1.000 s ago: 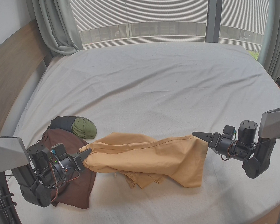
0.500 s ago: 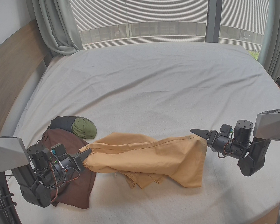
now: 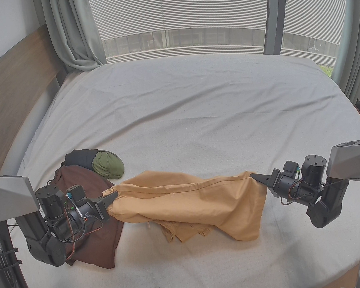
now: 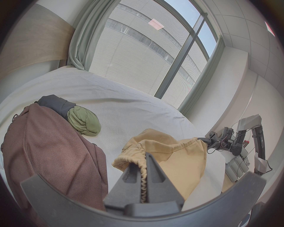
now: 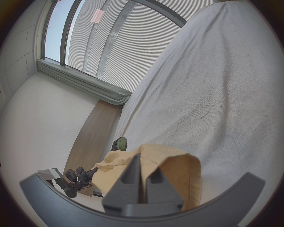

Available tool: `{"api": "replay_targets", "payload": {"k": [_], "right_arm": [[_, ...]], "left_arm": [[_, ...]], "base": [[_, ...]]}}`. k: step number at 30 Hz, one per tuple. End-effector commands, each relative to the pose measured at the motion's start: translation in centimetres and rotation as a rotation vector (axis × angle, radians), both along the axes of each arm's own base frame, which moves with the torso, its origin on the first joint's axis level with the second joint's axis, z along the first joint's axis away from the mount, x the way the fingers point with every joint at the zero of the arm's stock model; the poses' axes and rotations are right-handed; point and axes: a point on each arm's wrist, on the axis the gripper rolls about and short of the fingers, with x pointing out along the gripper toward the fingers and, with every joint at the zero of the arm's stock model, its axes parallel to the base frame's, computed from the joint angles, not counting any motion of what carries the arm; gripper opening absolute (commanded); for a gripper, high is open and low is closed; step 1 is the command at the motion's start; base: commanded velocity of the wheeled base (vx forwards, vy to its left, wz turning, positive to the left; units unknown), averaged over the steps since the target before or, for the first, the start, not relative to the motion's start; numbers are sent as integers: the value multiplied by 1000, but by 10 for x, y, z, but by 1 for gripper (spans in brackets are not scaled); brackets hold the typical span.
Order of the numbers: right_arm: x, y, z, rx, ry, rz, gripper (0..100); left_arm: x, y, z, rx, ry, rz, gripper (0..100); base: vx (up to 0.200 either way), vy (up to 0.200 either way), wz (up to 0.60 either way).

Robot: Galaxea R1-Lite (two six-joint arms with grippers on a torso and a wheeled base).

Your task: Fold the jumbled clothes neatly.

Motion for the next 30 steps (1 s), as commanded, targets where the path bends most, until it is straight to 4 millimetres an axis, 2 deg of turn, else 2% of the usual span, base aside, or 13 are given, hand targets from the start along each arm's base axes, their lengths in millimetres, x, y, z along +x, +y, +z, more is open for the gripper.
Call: {"api": "replay_targets", "payload": {"k": [1,2,5,9,13,20,25,26,30], "right_arm": [[-8,-1,14,4,-20,12,0],[-19,-3,32,12,-44,42,0],[-39,-1,54,21,-71,96,0],[-59,6,63,25,-66,178,0],[-77,23,54,1,-27,256,0],[-74,34,16,-88,18,304,0],[-71,34,9,-107,17,304,0],[-70,34,9,-106,16,302,100],[-60,35,13,-107,-23,260,100]], "left_arm": [[1,0,0,-1,-4,0,0],[2,0,1,-1,-8,0,0],[3,0,2,-1,-13,0,0],[4,0,2,-1,-18,2,0],[5,0,2,-2,-21,3,0],[5,1,2,-2,-21,5,0],[5,0,2,-2,-21,3,0],[5,0,2,-2,-21,3,0],[5,0,1,-1,-15,2,0]], "base": [[0,0,0],[0,0,0],[0,0,0],[0,0,0],[0,0,0],[0,0,0],[0,0,0],[0,0,0],[0,0,0]]}}
